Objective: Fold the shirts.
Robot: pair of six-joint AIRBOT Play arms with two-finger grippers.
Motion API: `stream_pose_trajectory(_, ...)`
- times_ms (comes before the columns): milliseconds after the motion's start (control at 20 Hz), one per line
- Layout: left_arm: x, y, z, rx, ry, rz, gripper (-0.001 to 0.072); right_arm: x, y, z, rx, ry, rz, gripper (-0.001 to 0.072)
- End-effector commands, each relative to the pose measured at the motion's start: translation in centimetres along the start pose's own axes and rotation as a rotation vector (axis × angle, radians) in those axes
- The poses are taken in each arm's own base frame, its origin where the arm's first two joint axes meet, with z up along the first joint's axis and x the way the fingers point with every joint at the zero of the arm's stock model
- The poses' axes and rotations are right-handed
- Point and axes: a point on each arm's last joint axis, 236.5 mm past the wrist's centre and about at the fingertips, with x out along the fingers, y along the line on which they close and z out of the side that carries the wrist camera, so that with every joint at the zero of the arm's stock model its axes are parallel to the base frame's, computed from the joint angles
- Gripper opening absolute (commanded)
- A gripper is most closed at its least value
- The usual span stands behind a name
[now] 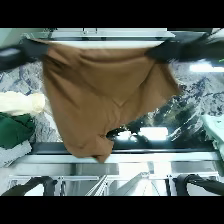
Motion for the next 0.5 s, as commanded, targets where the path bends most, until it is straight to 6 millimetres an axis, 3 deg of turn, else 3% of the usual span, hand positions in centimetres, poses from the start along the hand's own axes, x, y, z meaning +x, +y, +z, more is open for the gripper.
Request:
stream_pose_trajectory(0,11.5,6.9,-6.9,-0.039,0.181,-0.01,0.0022,6.0,-12.4,-5.9,0.222,0.103,-0.165,0.0019)
stream_pose_trajectory(50,13.0,8.2,-7.7,-0.054,0.22,-0.038,0.0179,6.3,-15.9,-6.7,0.289,0.092,-0.211,0.0021)
stream_pose_trajectory(100,13.7,9.4,-7.9,-0.097,0.244,-0.058,0.0408,6.1,-18.4,-7.7,0.338,0.09,-0.237,0.0054)
stream_pose_trajectory(150,13.8,10.2,-7.5,-0.155,0.261,-0.078,0.0707,5.4,-20.8,-8.5,0.408,0.084,-0.259,0.0355)
stream_pose_trajectory(200,13.1,10.7,-6.9,-0.198,0.277,-0.098,0.0712,4.3,-22.5,-9.1,0.45,0.081,-0.272,0.06)
stream_pose_trajectory(250,11.6,11.3,-5.9,-0.217,0.288,-0.118,0.0712,2.6,-23.9,-9.3,0.481,0.07,-0.284,0.0634)
stream_pose_trajectory(350,7.4,13.2,-5.0,-0.293,0.358,-0.088,0.0712,-1.3,-26.0,-9.6,0.522,0.051,-0.299,0.0633)
stream_pose_trajectory(450,2.2,16.7,-7.9,-0.377,0.537,0.07,0.0712,-4.4,-28.2,-11.7,0.564,0.081,-0.336,0.0633)
